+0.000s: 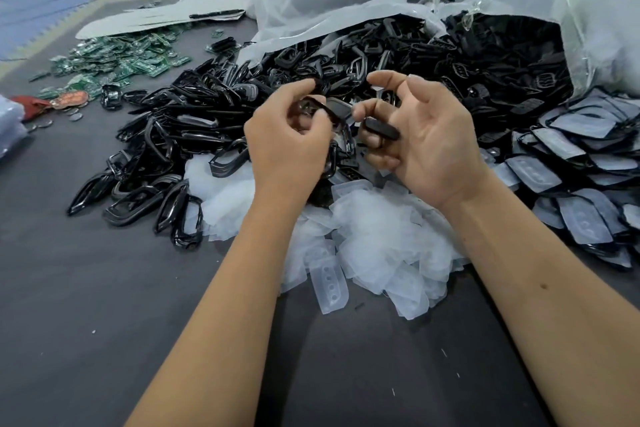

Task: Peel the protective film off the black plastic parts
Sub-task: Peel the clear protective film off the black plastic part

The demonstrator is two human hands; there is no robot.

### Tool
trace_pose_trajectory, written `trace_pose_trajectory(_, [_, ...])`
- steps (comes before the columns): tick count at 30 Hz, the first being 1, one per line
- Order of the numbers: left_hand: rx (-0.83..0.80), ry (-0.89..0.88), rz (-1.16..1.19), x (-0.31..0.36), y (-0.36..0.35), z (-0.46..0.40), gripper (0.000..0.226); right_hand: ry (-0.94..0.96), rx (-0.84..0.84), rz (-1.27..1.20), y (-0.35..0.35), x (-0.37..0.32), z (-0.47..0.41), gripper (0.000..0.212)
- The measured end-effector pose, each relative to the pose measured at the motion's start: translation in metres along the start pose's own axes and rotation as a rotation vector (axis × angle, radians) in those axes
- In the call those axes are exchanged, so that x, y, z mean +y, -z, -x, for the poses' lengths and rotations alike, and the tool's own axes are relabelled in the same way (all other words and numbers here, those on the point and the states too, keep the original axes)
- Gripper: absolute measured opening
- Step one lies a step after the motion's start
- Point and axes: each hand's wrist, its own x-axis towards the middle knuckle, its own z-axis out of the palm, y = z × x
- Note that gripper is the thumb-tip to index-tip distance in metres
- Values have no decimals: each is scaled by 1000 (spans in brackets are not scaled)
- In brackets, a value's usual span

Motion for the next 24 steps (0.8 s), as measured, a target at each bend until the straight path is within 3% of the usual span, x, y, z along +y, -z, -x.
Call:
trace_pose_trajectory(7, [112, 230, 195, -10, 3, -4, 20, -4, -10, 2, -3, 3, -4, 53])
trace_pose_trajectory(11, [157, 282, 272, -10, 3, -9, 23, 62, 0, 412, 0, 12, -7, 62])
trace_pose_trajectory(14, [164, 280, 286, -9, 4, -10, 23, 102, 10, 566, 2, 18, -7, 52])
trace_pose_trajectory(19, [136, 259, 282, -5, 0, -8, 22, 98, 150, 357, 2, 20, -13, 36])
trace_pose_trajectory(24, [116, 282, 252, -2, -2, -4, 20, 93, 249, 411, 5, 17, -11, 21])
